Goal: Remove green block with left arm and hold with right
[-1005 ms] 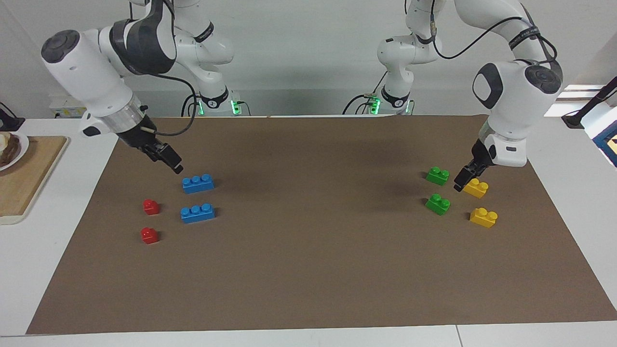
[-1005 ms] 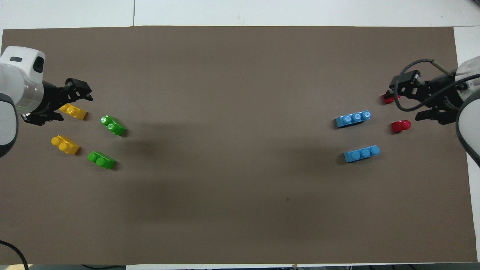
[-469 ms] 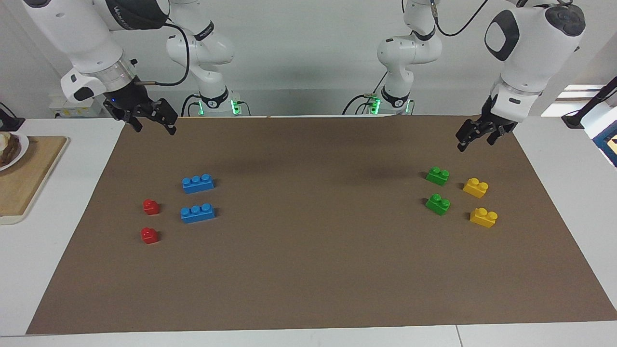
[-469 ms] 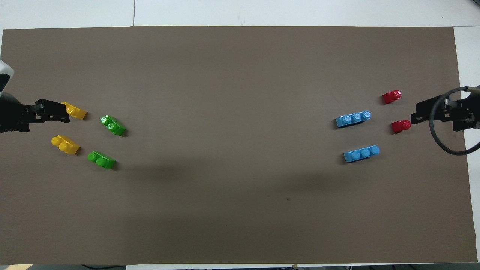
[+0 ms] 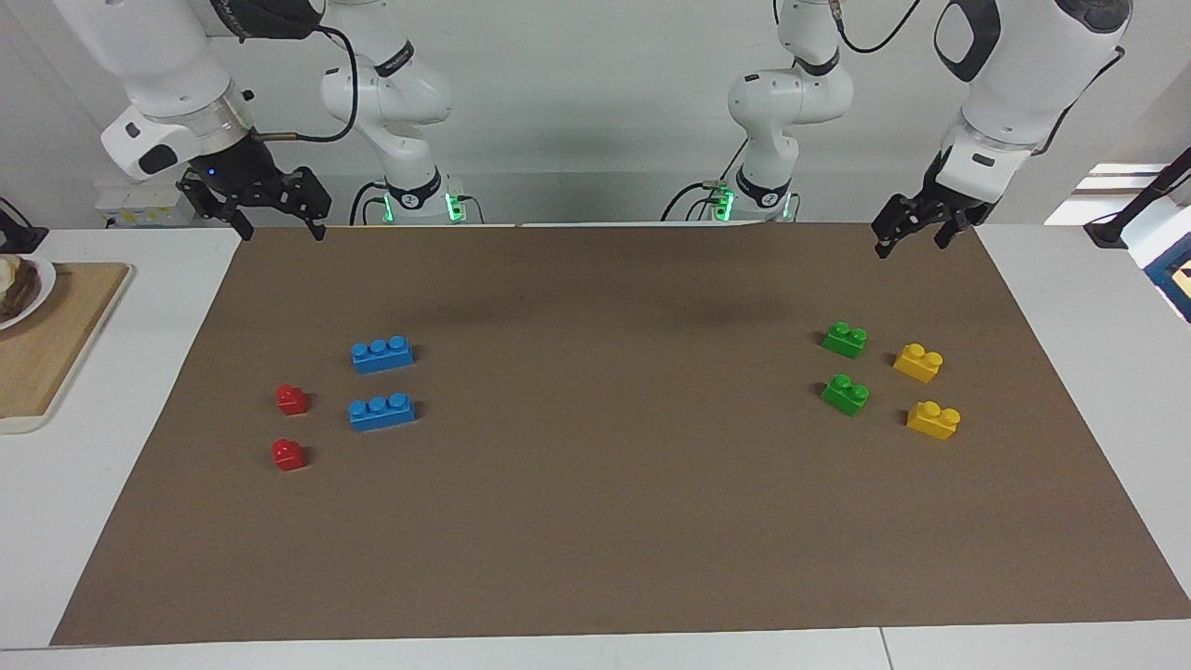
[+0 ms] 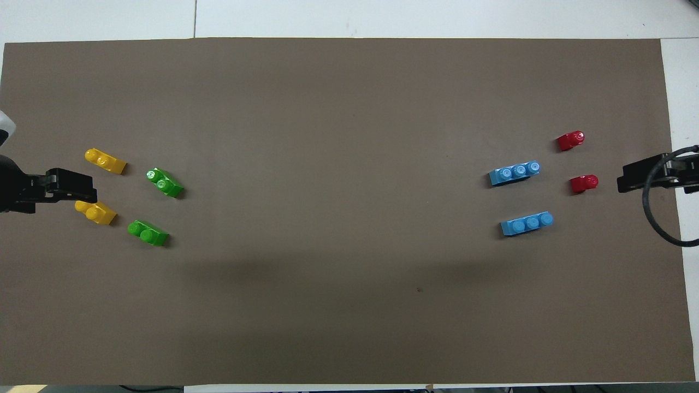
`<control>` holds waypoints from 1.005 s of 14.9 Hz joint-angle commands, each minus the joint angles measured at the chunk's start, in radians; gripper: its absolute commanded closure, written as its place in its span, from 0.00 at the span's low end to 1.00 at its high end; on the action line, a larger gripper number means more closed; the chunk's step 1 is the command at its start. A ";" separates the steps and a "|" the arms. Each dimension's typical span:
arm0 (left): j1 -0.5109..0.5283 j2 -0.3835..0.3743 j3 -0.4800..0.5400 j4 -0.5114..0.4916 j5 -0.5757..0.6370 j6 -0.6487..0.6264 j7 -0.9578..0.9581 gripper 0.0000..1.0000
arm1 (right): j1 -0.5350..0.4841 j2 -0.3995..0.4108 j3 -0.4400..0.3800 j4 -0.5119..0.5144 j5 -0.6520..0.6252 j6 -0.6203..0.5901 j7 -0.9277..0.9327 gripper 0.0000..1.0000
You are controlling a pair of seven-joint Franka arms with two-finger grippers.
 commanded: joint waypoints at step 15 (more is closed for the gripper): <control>0.015 0.019 0.006 0.052 0.008 0.045 0.061 0.00 | -0.008 -0.013 0.008 -0.025 -0.041 0.043 -0.013 0.00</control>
